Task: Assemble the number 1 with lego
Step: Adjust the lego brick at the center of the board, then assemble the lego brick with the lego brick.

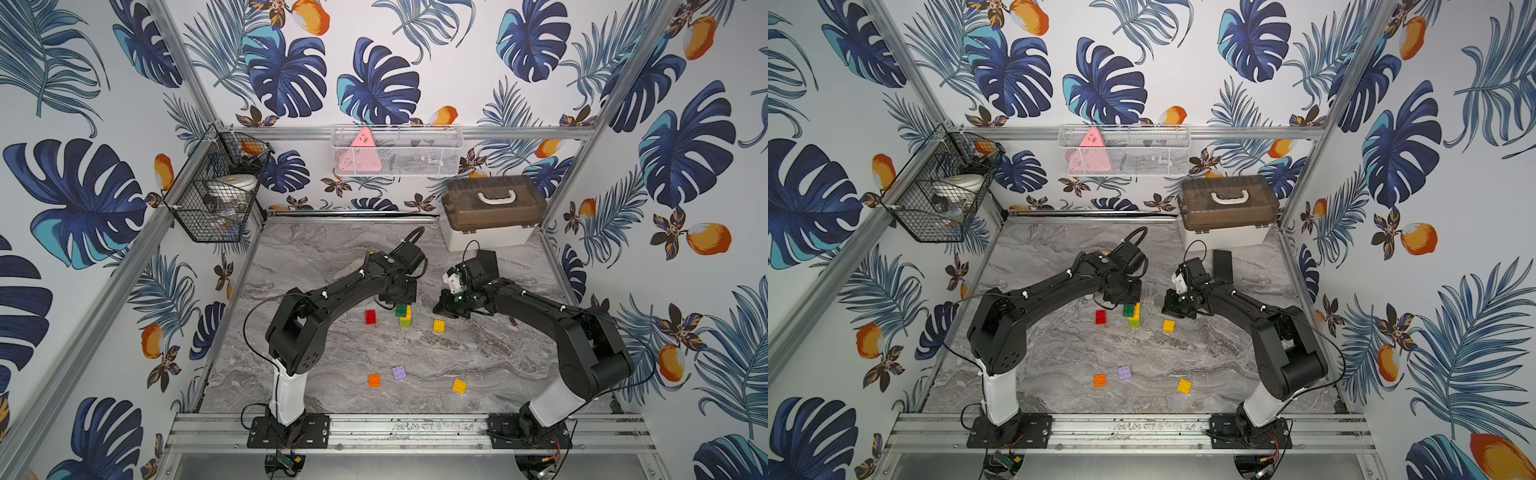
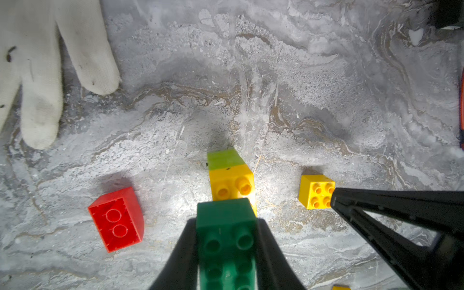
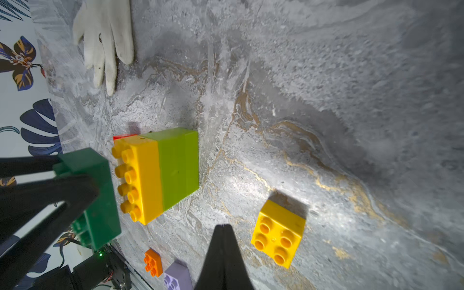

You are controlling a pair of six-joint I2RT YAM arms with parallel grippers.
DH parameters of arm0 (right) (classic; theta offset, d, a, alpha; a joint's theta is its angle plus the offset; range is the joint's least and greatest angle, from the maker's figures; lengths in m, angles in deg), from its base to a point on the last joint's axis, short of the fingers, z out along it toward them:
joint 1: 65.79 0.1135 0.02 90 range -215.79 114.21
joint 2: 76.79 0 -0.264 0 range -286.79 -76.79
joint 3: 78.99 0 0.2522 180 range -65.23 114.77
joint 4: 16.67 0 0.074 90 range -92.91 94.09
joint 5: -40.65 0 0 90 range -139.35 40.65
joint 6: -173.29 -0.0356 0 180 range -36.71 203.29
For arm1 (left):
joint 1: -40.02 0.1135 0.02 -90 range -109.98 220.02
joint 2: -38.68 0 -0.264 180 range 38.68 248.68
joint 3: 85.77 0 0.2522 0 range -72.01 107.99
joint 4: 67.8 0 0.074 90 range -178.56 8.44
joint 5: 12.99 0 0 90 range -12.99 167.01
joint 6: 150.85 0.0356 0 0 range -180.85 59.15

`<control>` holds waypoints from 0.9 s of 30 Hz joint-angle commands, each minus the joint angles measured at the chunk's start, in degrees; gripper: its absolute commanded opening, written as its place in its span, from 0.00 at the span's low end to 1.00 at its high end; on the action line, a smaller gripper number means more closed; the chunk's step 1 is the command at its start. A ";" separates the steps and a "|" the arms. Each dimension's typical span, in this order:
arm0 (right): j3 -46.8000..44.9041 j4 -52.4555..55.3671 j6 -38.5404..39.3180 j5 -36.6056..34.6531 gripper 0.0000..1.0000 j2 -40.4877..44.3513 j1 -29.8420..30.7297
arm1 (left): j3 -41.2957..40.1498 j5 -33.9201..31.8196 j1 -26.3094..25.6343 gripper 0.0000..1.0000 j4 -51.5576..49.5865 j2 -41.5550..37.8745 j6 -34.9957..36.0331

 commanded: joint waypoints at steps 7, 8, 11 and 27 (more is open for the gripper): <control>-0.49 2.15 1.31 -0.26 0.02 0.74 -0.56 | 0.28 0.95 -0.01 0.13 1.83 0.40 -3.17; -0.41 2.16 1.33 -0.22 0.02 0.76 -0.57 | 0.25 0.95 -0.02 0.13 1.90 0.47 -3.38; -0.28 2.25 1.45 0.01 0.03 0.88 -0.66 | 0.30 0.78 -0.02 0.13 1.69 0.80 -3.61; -0.58 2.52 1.78 0.53 0.03 1.08 -1.10 | -0.25 0.87 -0.03 0.13 3.06 1.02 -4.94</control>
